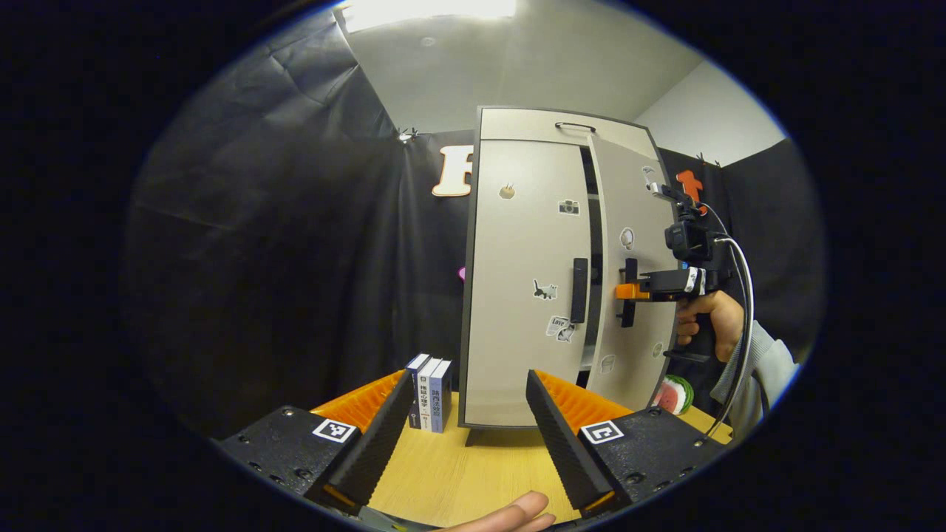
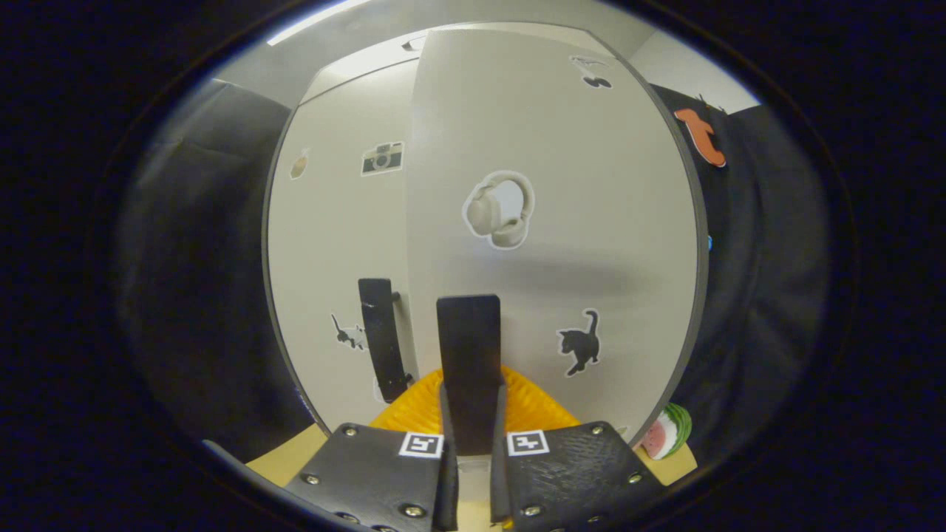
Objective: Open the right door of the double-door shoe cabinet with the right hand, and open the left door with the left hand.
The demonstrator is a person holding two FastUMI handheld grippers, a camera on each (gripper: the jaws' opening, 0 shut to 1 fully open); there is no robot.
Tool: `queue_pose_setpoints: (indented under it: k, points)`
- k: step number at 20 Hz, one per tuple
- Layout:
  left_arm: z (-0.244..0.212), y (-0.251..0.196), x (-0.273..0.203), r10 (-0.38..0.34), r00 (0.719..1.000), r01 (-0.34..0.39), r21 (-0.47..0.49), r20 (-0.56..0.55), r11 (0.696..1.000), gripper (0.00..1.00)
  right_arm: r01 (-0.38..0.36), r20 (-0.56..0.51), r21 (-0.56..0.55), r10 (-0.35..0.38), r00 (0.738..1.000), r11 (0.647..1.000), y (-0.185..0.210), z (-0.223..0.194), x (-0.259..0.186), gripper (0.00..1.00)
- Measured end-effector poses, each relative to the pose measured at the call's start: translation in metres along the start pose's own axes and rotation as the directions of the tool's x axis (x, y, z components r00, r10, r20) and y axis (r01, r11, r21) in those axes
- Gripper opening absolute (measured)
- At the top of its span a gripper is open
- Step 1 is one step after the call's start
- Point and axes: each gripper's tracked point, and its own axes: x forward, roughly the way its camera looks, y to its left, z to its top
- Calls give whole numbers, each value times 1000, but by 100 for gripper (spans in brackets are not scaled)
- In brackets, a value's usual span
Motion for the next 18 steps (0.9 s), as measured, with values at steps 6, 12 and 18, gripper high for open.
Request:
queue_pose_setpoints:
  k: [6,12,18]
  points:
    - [-2,-20,-6,-23,1000,23,30,-10,999,95,-55,10,7,55,998,998,-3,1,-9,17]
    - [-15,-35,3,-33,998,34,25,-45,999,95,-106,29,-3,106,994,994,-10,3,-21,17]
    - [-14,-60,18,-71,996,72,16,-45,997,95,-126,35,-8,126,991,992,-20,5,-33,17]
